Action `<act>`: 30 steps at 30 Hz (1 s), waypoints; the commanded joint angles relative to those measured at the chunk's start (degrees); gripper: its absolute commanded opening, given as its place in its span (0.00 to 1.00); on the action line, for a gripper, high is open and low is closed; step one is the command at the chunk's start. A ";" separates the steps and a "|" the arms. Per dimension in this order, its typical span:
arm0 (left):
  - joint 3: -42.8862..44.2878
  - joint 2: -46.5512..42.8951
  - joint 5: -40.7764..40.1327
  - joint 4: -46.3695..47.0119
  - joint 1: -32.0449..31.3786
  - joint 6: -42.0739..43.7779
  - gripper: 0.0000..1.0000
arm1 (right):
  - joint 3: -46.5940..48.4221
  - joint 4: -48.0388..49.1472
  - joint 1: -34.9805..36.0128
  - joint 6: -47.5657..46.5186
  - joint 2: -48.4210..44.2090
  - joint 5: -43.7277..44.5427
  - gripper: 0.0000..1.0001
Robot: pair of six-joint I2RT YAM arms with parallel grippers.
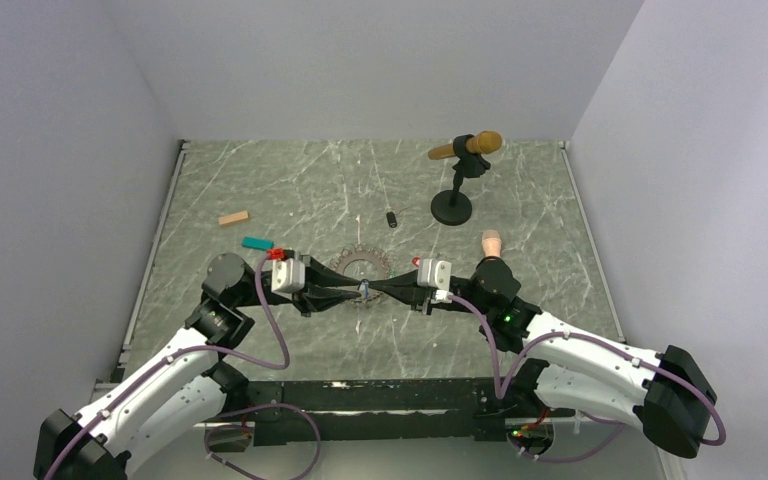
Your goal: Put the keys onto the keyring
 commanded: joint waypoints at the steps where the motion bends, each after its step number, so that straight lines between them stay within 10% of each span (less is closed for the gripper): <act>1: 2.63 -0.11 -3.16 -2.81 -0.65 4.44 0.27 | 2.22 3.00 0.15 0.83 -0.03 -0.76 0.00; 30: 5.05 2.46 -2.63 -6.99 -1.52 6.67 0.00 | 3.03 2.73 0.48 0.29 1.14 -1.66 0.00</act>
